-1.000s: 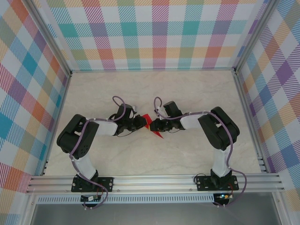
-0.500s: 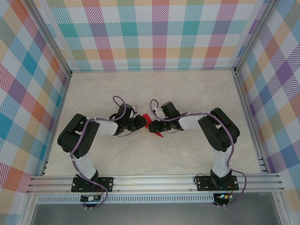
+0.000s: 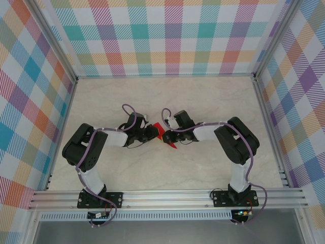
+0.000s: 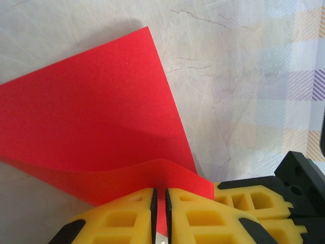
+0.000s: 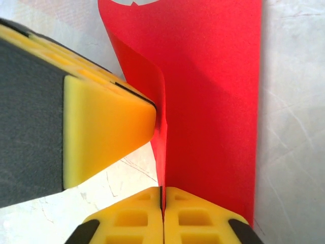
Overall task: Fold a paper plane with a square sheet of paper (pick it up from the middle)
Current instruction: Fold the wing for the third time at the center of the table.
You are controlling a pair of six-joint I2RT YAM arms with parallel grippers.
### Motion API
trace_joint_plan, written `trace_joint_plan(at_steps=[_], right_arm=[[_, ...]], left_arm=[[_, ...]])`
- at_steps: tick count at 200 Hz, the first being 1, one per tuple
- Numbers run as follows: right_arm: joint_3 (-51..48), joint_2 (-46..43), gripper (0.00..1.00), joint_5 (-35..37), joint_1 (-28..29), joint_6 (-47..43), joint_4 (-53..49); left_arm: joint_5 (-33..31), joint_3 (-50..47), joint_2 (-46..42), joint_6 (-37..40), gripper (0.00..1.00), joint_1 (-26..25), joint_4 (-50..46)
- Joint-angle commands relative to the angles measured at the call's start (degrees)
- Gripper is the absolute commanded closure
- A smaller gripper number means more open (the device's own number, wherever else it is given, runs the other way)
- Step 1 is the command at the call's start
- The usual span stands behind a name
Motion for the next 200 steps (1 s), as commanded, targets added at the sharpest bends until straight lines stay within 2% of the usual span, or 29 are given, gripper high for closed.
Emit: trace_joint_plan(at_steps=[1,40,89,200], right_arm=[[-1.6,1.6,0.98,-5.7,-2.1,3.3,4.4],[-2.1,3.3,1.00,-14.9,-4.8,10.2,9.8],[-1.9,5.2,1.00,-19.9,-6.6,16.6,12.3],[5.8,9.7,1.00,-24.0,-7.0,19.8,0.7]], left_arm=[[-0.6,-0.1,-3.1,1.3,0.85,-0.4,-0.7],[0.0,-1.3,-3.4,1.4,0.85,-0.4,1.4],[0.8,-1.6,-2.7,1.3,0.85,-0.5,2.6],[1.5,-2.2,-0.8,1.2,0.85,-0.4,4.5]])
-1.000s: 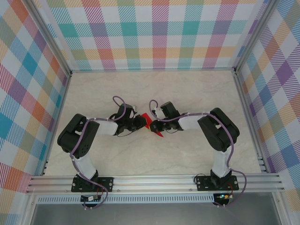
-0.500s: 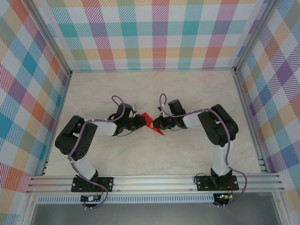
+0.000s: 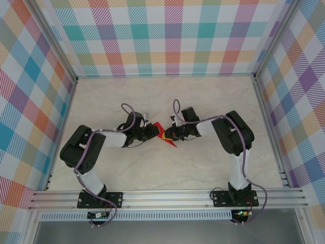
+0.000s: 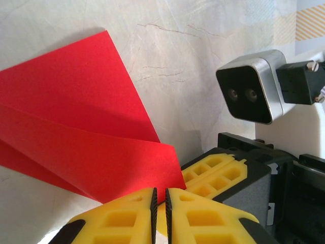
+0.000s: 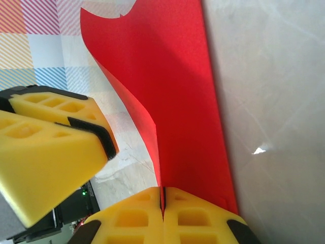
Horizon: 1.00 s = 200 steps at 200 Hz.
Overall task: Fold a paper plane with a square sheet of paper (pick it up from the middle)
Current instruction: Fold the wing for the third time at the center of the table.
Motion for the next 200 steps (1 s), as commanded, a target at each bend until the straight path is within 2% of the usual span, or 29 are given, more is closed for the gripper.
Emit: trace_joint_plan(at_steps=[1,53,200], right_arm=[[2.8,1.7,1.00,-2.4,-0.2,0.6,-4.2],[5.1,3.5,1.00,-3.8,-0.3,1.9,-6.5],[2.9,5.0,1.00,-5.2,-2.0,9.7,-0.7]], left_arm=[[0.8,-1.1,1.0,1.2,0.85,-0.4,1.9],[0.2,-1.7,1.3,1.4,0.85,-0.4,2.5],[-0.3,-2.0,2.3,1.7,0.85,-0.5,4.4]])
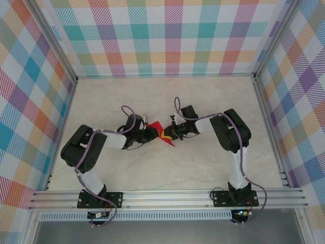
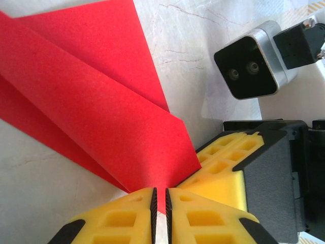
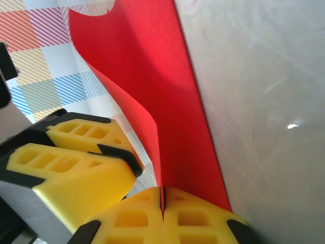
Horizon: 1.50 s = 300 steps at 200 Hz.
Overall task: Fold a paper plane with a square sheet of paper (pick it up from the middle)
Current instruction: Fold the wing for the third time at the center of the table.
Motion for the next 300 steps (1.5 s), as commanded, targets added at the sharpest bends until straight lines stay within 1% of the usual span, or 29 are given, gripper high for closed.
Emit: trace_joint_plan(at_steps=[1,57,90,117,208,255,300], right_arm=[[-0.9,1.6,1.00,-0.5,-0.5,1.7,0.9],[-0.8,2.4,1.00,0.4,-0.6,1.9,-0.3],[-0.6,2.8,1.00,0.8,-0.6,1.1,-1.5],[-0.5,3.0,1.00,1.2,-0.6,0.8,-2.1],[0.1,3.3,1.00,2.5,-0.6,-0.5,-4.6],[0.9,3.5,1.00,3.9,-0.5,-2.2,-7.2],[2.8,0.9,0.93,6.8,0.2,-5.7,-12.1]], left_arm=[[-0.2,0.1,1.4,1.2,0.85,-0.4,2.5],[0.1,0.3,2.4,0.7,0.85,-0.4,4.9],[-0.1,-1.1,1.4,0.4,0.85,-0.4,8.3],[-1.1,-0.2,1.7,0.8,0.85,-0.4,5.5],[-2.8,1.8,5.4,0.2,0.89,-0.5,1.7],[-4.7,3.3,6.3,0.1,0.91,-0.4,-3.1],[-6.6,4.1,6.7,-0.3,0.92,-0.5,-8.0]])
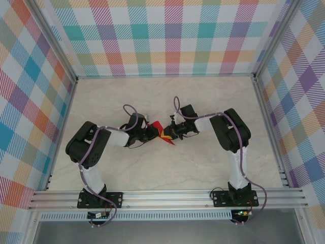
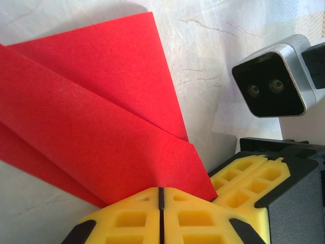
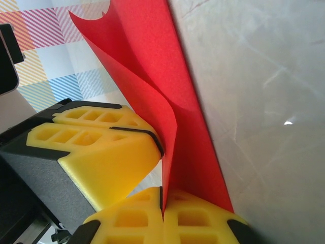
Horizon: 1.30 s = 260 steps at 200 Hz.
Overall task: Fold a paper plane with a square sheet of paper (pick it up from the middle)
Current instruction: Fold the wing for the third time at the center of the table.
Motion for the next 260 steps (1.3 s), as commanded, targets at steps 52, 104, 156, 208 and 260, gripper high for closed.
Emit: trace_joint_plan(at_steps=[52,104,156,208,260], right_arm=[[0.8,-3.7,0.83,8.6,0.4,-8.6,-12.7],[-1.9,-6.7,0.82,9.4,0.4,-11.2,-13.1],[-2.6,-6.0,0.86,11.3,0.4,-11.8,-13.6],[-2.5,-4.1,0.96,12.1,0.2,-11.3,-12.7],[-3.4,-3.4,0.99,6.4,-0.4,-6.5,-6.8]], left_arm=[[-5.8,1.6,3.8,-0.9,0.93,-0.4,-9.9],[-5.6,2.0,4.0,-1.1,0.94,-0.3,-10.9],[-4.4,2.6,3.5,-0.7,0.94,-0.3,-11.0],[-1.0,4.9,1.8,1.5,0.93,-0.3,-11.1],[3.4,2.4,-3.2,1.8,0.86,-0.5,-5.8]])
